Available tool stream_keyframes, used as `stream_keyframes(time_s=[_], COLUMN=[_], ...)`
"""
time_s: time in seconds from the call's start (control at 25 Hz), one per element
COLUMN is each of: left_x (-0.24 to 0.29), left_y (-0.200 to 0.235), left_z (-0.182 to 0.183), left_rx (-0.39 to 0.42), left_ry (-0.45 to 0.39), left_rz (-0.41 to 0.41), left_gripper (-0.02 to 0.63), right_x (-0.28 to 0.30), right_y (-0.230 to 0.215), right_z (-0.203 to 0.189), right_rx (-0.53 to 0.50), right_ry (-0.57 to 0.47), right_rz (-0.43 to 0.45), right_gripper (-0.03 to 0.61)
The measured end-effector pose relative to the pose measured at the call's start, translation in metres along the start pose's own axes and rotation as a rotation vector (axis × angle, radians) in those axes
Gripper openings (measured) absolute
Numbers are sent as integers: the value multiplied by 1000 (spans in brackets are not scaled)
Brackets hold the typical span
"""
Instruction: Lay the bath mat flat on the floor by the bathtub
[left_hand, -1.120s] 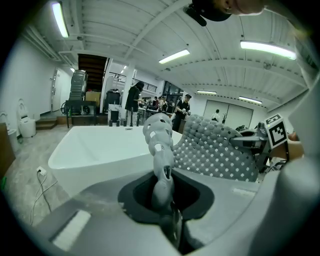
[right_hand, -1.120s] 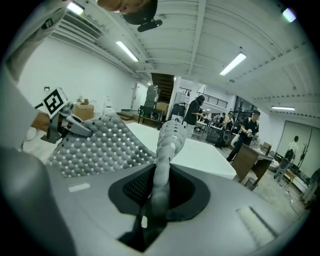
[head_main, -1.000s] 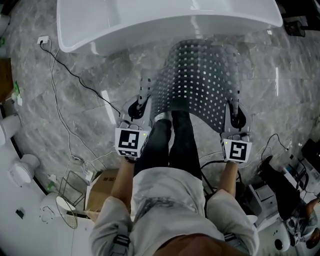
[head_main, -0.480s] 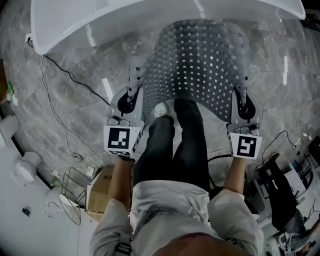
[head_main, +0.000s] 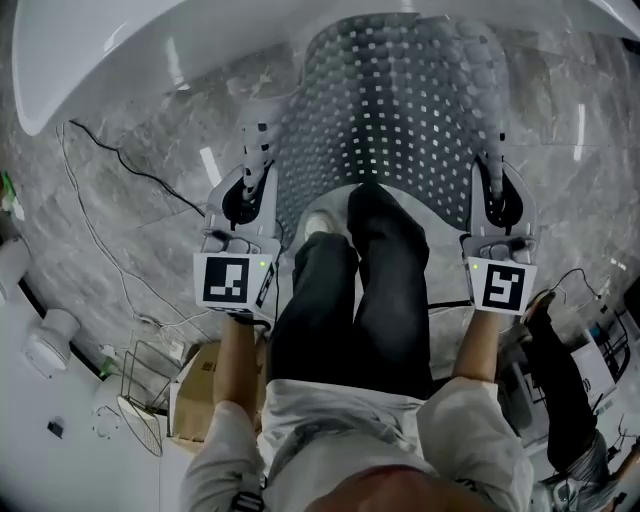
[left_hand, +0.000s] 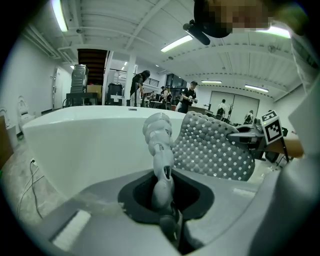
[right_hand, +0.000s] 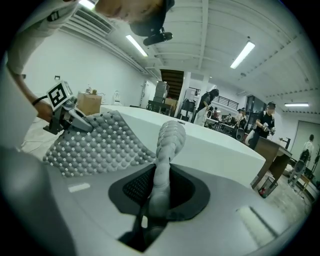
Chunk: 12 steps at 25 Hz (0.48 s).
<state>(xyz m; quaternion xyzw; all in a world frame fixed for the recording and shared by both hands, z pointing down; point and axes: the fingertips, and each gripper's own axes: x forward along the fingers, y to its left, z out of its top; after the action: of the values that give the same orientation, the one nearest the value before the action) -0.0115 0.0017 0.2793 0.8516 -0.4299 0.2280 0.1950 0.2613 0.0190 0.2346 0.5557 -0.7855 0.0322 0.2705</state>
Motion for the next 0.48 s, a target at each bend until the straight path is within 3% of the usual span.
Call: stream_keyframes(time_s=[0.48], left_x=[75], left_y=[19], left_z=[-72], left_rx=[5], left_ry=[-16], left_rz=[17], left_gripper=[37], right_x=[60], right_y=[-8], right_z=[-85], right_rx=[-43], right_ry=[-25], right_rz=[-18], right_gripper=[71])
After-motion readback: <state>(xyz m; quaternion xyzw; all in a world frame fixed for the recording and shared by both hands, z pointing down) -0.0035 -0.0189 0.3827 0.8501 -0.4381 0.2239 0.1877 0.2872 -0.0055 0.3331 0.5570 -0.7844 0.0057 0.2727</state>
